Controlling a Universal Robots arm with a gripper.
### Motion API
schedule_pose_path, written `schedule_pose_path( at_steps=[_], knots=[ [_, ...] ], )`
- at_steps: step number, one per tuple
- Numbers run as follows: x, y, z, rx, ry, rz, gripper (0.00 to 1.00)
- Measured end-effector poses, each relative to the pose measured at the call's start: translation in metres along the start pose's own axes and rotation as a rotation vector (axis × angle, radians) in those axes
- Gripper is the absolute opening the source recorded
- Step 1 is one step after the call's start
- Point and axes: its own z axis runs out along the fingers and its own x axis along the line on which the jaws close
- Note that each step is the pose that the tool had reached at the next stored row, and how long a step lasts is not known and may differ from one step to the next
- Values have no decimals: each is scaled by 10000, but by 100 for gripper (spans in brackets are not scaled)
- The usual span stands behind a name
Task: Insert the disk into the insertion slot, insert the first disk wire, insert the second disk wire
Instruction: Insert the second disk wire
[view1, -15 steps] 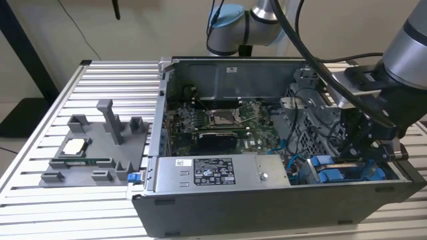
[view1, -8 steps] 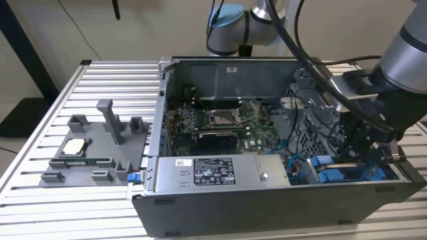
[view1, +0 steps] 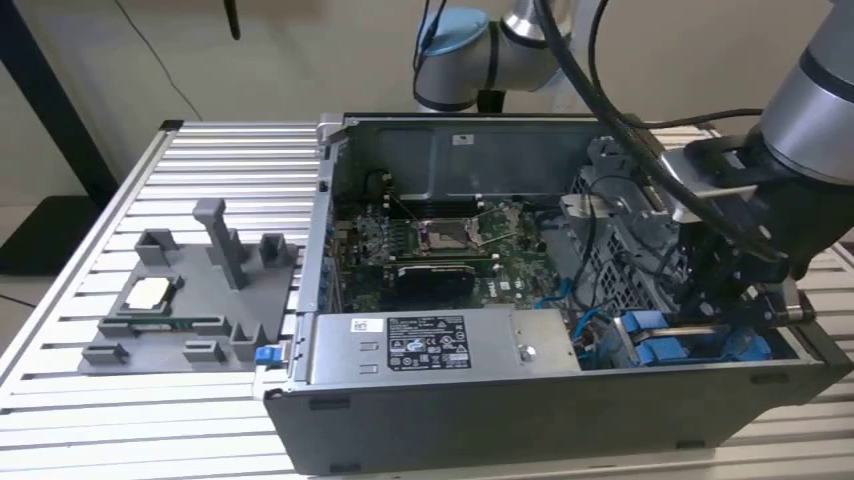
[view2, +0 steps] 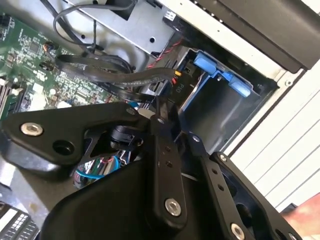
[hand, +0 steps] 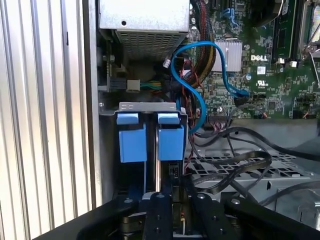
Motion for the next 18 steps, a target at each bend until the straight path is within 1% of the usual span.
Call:
schedule_pose_path(
  at_steps=[2, 5, 8, 10, 12, 18],
  knots=[
    [-7, -6, -67, 0, -3, 2, 24],
    [-15, -12, -149, 0, -1, 3, 24],
    [-22, -19, -221, 1, -1, 7, 24],
    [-25, -22, -256, 1, -1, 7, 24],
    [-27, -23, -275, 1, -2, 8, 24],
    [-28, -24, -280, 1, -2, 7, 24]
  ],
)
